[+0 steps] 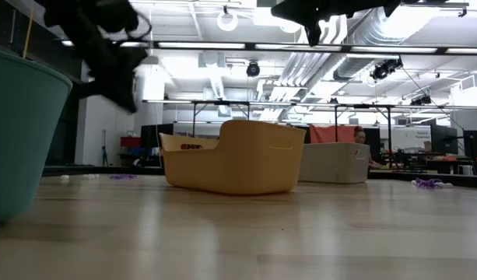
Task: Sort Halloween decoration
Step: Put the white bone toy into the yellow bin
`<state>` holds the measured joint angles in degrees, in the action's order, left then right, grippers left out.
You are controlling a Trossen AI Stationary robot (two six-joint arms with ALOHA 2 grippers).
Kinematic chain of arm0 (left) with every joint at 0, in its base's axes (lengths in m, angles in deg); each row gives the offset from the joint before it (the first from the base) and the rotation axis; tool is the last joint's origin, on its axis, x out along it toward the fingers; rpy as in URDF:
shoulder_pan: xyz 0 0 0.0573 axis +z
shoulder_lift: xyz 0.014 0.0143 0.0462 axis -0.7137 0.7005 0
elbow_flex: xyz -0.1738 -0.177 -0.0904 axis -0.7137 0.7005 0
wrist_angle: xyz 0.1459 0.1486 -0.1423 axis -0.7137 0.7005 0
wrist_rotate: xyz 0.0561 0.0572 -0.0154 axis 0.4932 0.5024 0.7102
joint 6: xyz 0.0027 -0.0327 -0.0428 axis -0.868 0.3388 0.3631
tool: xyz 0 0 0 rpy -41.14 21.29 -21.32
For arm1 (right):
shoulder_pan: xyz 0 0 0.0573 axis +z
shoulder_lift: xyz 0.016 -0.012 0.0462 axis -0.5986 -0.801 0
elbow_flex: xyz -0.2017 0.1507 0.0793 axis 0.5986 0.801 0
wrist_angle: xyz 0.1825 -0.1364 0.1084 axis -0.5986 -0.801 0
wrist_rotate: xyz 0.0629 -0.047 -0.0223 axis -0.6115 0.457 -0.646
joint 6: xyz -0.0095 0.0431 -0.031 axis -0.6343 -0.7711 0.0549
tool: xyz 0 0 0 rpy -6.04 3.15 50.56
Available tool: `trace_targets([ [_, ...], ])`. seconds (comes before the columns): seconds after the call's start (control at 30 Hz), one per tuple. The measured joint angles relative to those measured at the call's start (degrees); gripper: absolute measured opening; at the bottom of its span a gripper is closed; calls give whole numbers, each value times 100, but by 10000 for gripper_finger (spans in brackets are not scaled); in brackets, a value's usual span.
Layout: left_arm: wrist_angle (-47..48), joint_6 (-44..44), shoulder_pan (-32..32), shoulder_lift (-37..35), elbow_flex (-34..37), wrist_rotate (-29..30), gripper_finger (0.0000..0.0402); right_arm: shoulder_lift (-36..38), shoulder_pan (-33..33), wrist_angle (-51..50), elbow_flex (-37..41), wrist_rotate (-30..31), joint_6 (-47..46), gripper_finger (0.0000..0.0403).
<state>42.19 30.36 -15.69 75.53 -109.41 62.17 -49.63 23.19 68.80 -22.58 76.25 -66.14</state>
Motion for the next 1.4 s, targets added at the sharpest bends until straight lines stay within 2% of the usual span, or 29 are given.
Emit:
trace_targets([
  [0.17,728,1348,60,0,402,194,87,0,0,-72,2,64,37,2],
  [0.4,537,3011,-101,0,1201,204,145,0,0,-159,2,96,39,2],
  [0.57,424,3743,-188,0,1537,336,163,0,0,-228,2,96,39,2],
  [0.83,419,4329,-227,0,1828,887,156,0,0,-313,4,96,39,2],
  [1.1,408,4443,-223,77,1901,1022,147,0,0,-457,7,96,47,2],
  [1.4,-95,4422,-224,875,1876,1131,132,0,-4,-462,7,178,173,2],
])
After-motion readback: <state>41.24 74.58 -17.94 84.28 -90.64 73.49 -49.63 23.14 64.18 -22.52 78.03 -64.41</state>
